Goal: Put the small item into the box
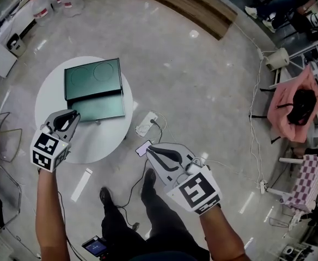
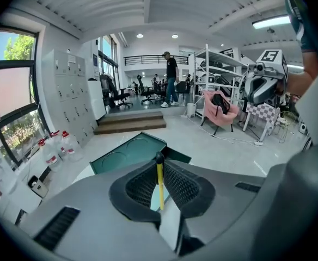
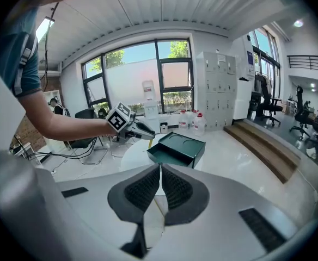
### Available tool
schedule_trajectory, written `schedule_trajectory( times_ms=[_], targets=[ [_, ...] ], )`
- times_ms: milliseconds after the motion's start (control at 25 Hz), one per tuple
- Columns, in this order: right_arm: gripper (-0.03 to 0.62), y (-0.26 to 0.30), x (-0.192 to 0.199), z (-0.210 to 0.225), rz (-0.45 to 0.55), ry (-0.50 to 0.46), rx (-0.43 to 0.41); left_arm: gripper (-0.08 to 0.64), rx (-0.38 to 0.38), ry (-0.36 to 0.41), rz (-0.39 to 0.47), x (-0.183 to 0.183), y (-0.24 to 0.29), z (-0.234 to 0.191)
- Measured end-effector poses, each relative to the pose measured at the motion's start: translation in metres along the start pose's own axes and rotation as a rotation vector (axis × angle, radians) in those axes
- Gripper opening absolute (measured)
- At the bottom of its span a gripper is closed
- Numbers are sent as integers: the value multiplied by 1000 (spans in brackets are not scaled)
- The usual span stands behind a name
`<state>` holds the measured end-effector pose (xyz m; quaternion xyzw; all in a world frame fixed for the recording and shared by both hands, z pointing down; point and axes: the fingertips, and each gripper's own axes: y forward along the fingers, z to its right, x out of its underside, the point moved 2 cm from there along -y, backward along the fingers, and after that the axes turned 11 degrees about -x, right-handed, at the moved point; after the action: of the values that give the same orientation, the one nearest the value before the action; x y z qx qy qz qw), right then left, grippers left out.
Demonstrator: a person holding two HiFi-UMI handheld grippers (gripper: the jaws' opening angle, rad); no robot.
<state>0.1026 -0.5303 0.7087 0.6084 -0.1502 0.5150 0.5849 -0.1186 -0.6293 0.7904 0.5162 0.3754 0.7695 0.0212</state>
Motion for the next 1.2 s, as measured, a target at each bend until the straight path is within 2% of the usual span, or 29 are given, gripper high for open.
schedule_trajectory(
  times_ms=[360, 680, 840, 1080, 1200],
  targets=[
    [40, 23, 28, -9, -43, 2, -31, 54, -11, -2, -44, 31, 34, -6],
    [40, 28, 49, -11, -61, 17, -43, 54, 9, 4, -99, 51, 58, 3],
    [40, 26, 48, -9, -61, 23, -38, 54, 17, 3, -107, 48, 64, 5],
    [40, 23, 45, -16, -62, 22, -32, 55, 49, 50, -118, 48, 64, 15],
    [40, 21, 40, -22, -62, 10, -30, 94, 66, 66, -108, 43, 56, 18]
  ],
)
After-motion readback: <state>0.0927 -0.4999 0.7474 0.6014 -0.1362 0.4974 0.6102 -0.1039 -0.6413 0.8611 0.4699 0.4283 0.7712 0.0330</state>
